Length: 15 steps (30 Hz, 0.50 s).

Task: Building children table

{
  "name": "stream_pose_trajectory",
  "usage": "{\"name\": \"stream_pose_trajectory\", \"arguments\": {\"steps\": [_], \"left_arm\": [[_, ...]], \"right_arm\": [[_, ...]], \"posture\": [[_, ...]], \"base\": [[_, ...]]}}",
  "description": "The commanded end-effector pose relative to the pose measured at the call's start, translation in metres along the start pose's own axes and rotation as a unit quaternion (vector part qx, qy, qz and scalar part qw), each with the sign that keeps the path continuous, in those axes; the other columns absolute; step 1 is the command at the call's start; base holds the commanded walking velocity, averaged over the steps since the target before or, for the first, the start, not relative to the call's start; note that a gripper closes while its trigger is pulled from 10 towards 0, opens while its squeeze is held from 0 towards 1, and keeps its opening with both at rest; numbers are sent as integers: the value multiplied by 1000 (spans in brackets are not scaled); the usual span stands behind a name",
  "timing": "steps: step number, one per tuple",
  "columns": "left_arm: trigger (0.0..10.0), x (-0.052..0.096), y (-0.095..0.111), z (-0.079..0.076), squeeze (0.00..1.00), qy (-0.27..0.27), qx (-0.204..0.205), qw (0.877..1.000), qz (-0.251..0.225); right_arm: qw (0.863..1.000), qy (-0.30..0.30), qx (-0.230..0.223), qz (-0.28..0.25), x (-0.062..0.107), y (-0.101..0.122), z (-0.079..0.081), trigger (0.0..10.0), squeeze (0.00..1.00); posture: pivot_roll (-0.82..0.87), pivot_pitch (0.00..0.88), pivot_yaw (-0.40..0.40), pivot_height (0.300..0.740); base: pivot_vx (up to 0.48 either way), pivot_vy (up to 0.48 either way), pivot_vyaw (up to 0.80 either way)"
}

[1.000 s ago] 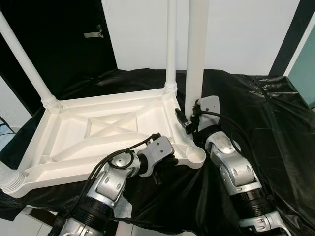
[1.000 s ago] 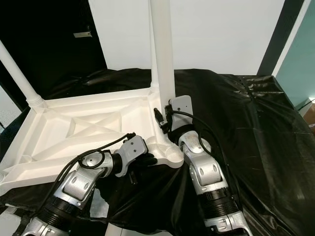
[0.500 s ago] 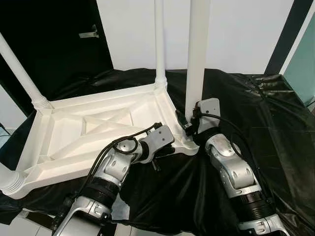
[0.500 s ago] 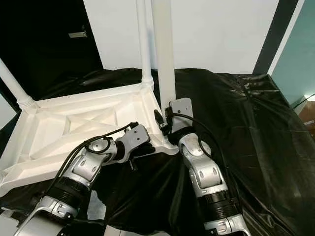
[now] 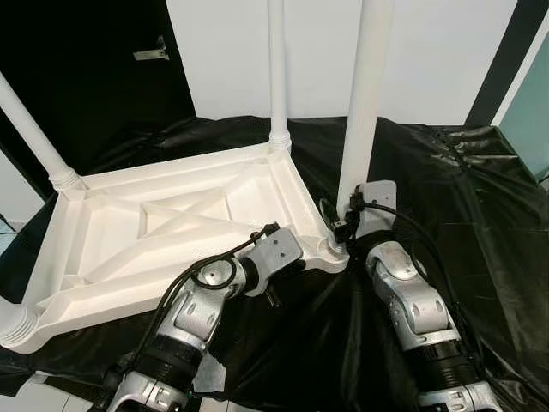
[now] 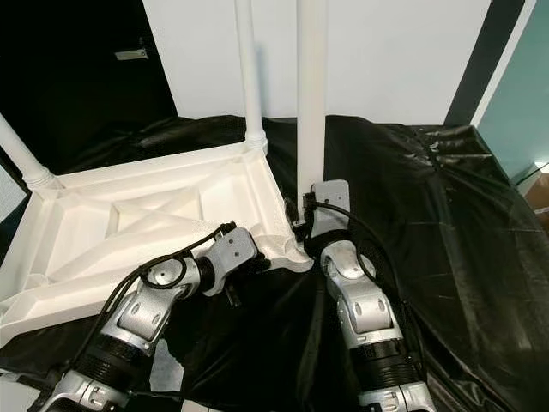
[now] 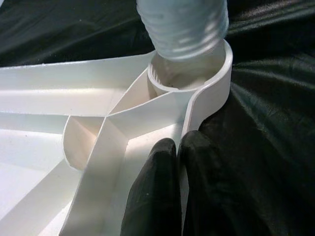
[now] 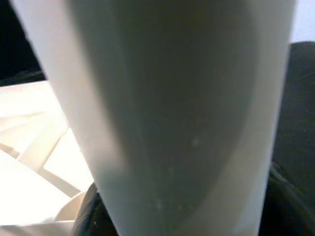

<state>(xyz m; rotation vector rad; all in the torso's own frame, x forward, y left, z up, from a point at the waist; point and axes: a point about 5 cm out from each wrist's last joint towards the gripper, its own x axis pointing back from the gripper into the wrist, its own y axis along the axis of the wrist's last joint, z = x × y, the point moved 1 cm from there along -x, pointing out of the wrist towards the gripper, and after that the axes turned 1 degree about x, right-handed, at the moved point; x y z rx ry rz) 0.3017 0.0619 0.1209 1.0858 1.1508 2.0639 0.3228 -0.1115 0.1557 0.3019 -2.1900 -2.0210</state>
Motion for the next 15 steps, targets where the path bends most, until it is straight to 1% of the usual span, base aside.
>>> {"name": "stream_pose_trajectory", "arguments": {"steps": [1,3,5,6,7,9,12,14,15], "left_arm": [[10000,4,-13,-3,1000,-4,29,999,20],[10000,7,-9,-3,1000,0,24,1000,19],[10000,7,-9,-3,1000,0,24,1000,19],[10000,8,-6,-4,898,-2,27,1000,13],[10000,10,-2,-6,0,-5,22,1000,6],[10000,15,5,-6,0,-10,28,1000,-11],[10000,16,7,-6,0,-9,31,999,-17],[10000,21,15,0,0,22,42,998,-39],[10000,21,15,0,0,22,42,998,-39]], "right_arm": [[1000,8,-4,6,-1,-3,3,10000,0],[1000,23,-1,11,-1,-6,10,10000,0],[1000,23,-1,11,-1,-6,10,10000,0],[1000,28,-2,13,-1,-7,13,10000,0],[999,32,-1,15,0,-8,15,10000,0],[999,41,-1,19,0,-10,19,10000,0],[999,46,2,20,0,-10,20,10000,0],[998,59,11,21,0,-11,25,10000,0],[998,59,11,21,0,-11,25,10000,0]], "posture": [[-44,0,21,740],[-43,0,21,740],[-43,0,21,740],[-42,0,20,740],[-40,0,18,740],[-40,0,17,740],[-39,0,16,740],[-40,0,18,740],[-40,0,18,740]], "base": [[0,0,0],[0,0,0],[0,0,0],[0,0,0],[0,0,0],[0,0,0],[0,0,0],[0,0,0],[0,0,0]]}}
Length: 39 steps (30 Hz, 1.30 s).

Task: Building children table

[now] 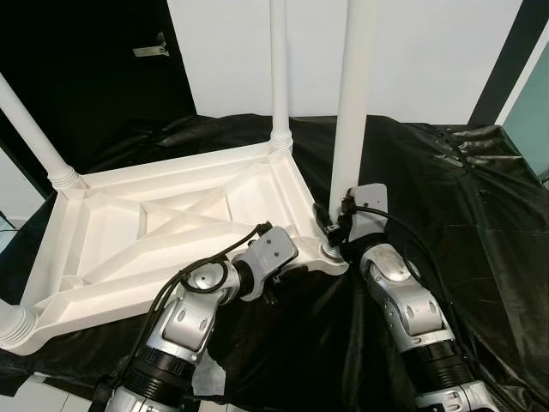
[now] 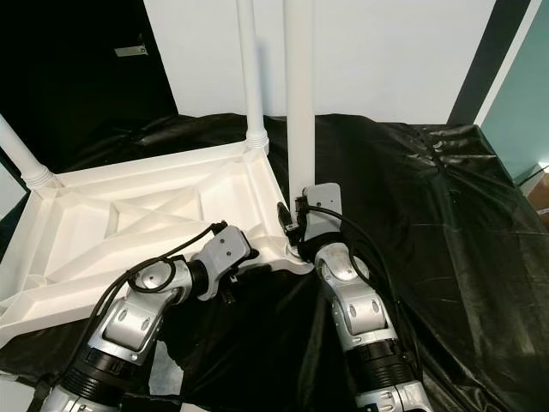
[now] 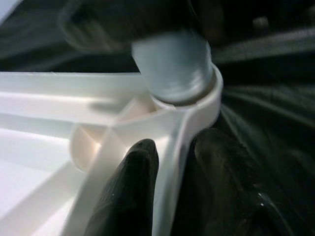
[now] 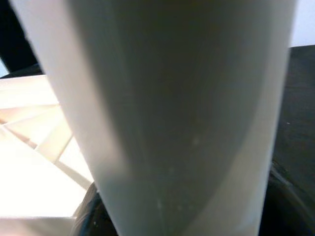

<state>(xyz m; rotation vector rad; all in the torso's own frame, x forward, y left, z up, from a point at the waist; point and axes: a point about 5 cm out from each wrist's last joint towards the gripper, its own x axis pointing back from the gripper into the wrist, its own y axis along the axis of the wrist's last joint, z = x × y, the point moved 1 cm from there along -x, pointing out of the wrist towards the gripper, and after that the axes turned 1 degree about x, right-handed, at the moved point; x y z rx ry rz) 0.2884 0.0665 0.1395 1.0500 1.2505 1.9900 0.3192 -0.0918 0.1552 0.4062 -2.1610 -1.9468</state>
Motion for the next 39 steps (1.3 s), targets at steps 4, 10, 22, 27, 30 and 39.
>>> {"name": "stream_pose_trajectory", "arguments": {"steps": [4,10,22,27,30,39], "left_arm": [[10000,8,5,11,0,57,11,998,-15],[10000,18,6,21,0,108,15,994,-18],[10000,20,6,22,0,129,-3,992,-11],[10000,18,7,17,0,127,-10,992,-15],[10000,16,9,14,0,126,-14,992,-18],[10000,18,9,14,0,131,-22,991,-17]], "right_arm": [[999,18,1,27,2,-12,8,10000,0],[999,10,-11,29,9,-14,9,10000,0],[995,-50,-68,55,17,-30,-14,10000,0],[992,-59,-98,55,12,-30,-23,10000,0],[992,-48,-105,56,8,-29,-23,10000,0],[994,-4,-85,64,9,-32,-11,10000,0]], "posture": [[-43,0,23,740],[-36,0,20,740],[-34,0,13,740],[-30,0,10,740],[-24,0,3,740],[-14,0,-6,740]], "base": [[0,0,0],[0,0,0],[0,0,0],[0,0,0],[0,0,0],[0,0,0]]}}
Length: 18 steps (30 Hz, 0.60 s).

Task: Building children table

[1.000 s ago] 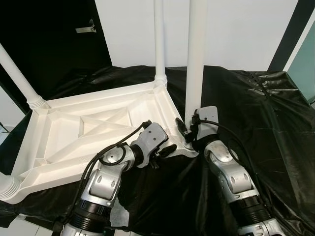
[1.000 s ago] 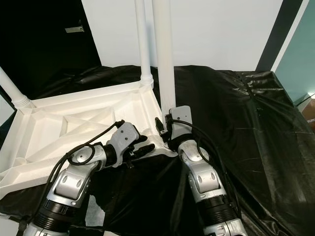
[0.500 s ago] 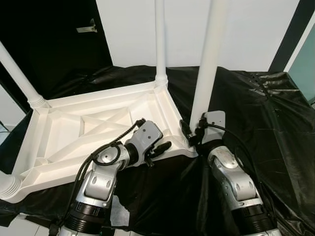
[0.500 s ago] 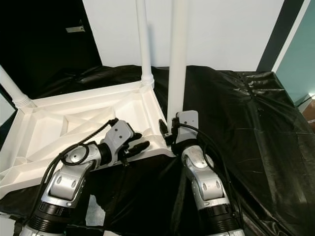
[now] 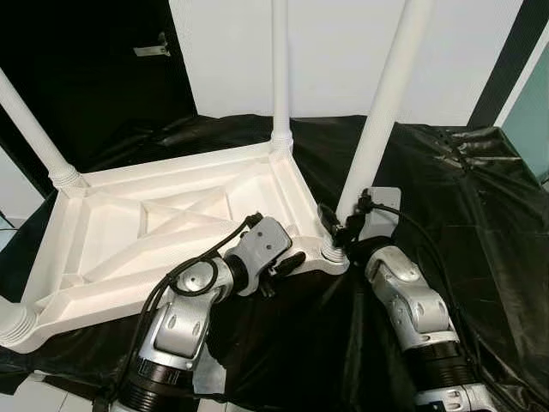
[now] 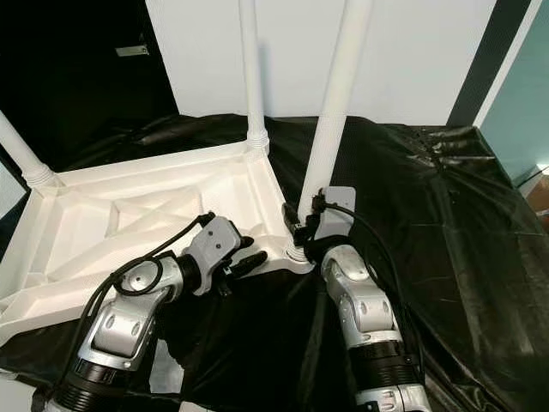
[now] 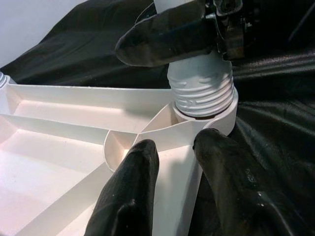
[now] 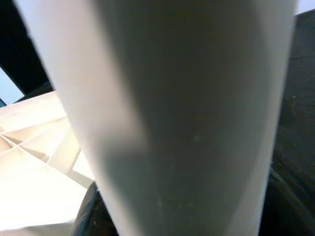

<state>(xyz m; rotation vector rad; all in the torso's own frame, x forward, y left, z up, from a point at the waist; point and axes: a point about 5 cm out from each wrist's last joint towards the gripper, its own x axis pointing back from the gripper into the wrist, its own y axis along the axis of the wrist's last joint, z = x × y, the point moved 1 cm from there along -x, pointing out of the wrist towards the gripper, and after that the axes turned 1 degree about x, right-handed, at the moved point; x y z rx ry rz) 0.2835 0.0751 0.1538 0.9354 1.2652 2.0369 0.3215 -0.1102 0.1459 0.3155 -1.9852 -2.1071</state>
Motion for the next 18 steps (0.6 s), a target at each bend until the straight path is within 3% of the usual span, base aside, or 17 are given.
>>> {"name": "stream_pose_trajectory", "arguments": {"steps": [1,4,5,10,18], "left_arm": [[10000,4,-1,10,0,92,-9,996,1],[10000,4,0,10,0,93,-10,996,0],[10000,5,0,9,0,94,-11,996,0],[10000,4,2,9,0,95,-19,995,-5],[10000,5,4,9,0,94,-24,995,-6]], "right_arm": [[998,20,15,50,6,-24,7,10000,0],[997,38,46,47,9,-26,11,10000,0],[994,65,81,37,13,-30,18,10000,0],[992,95,83,24,20,-38,24,10000,0],[992,101,78,22,24,-44,19,10000,0]], "posture": [[-13,0,-8,740],[-12,0,-9,740],[-14,0,-9,740],[-15,0,-9,740],[-16,0,-4,740]], "base": [[0,0,0],[0,0,0],[0,0,0],[0,0,0],[0,0,0]]}}
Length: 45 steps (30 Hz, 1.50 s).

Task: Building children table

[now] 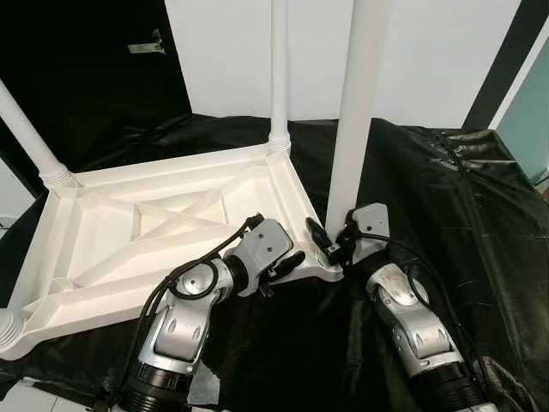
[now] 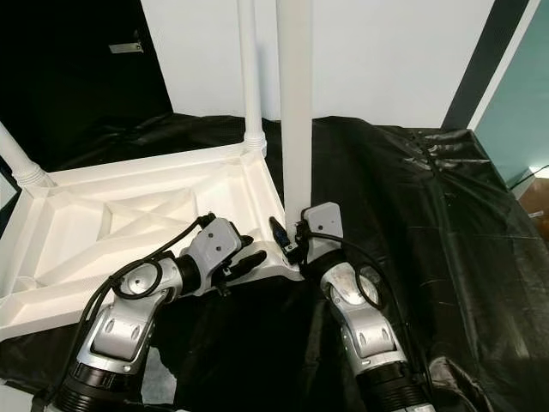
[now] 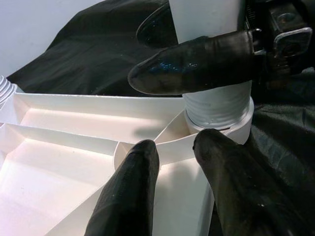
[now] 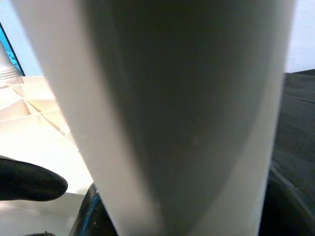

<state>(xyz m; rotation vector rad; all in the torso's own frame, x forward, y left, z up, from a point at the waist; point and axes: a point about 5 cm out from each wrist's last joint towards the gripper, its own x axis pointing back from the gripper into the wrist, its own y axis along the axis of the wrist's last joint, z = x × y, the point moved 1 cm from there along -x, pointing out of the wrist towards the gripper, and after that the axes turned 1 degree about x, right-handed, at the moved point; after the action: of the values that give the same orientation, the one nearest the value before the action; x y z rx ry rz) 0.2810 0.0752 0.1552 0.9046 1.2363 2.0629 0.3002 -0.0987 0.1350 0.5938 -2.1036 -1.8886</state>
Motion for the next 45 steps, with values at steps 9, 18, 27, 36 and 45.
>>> {"name": "stream_pose_trajectory", "arguments": {"steps": [9,18,27,36,45], "left_arm": [[10000,4,4,12,0,87,-13,996,-6],[10000,5,6,17,0,92,-21,995,-9],[10000,6,7,20,0,96,-26,995,-9],[10000,5,8,22,0,98,-35,995,-12],[10000,3,11,22,0,95,-40,995,-17]], "right_arm": [[994,110,27,13,17,-29,20,10000,0],[987,151,48,15,17,-35,16,10000,0],[981,177,81,15,15,-39,14,10000,0],[986,160,13,51,8,-45,7,10000,0],[980,172,-55,82,8,-49,10,10000,0]], "posture": [[-20,0,10,740],[-12,0,16,740],[-10,0,22,740],[-17,0,29,740],[-22,0,30,740]], "base": [[0,0,0],[0,0,0],[0,0,0],[0,0,0],[0,0,0]]}}
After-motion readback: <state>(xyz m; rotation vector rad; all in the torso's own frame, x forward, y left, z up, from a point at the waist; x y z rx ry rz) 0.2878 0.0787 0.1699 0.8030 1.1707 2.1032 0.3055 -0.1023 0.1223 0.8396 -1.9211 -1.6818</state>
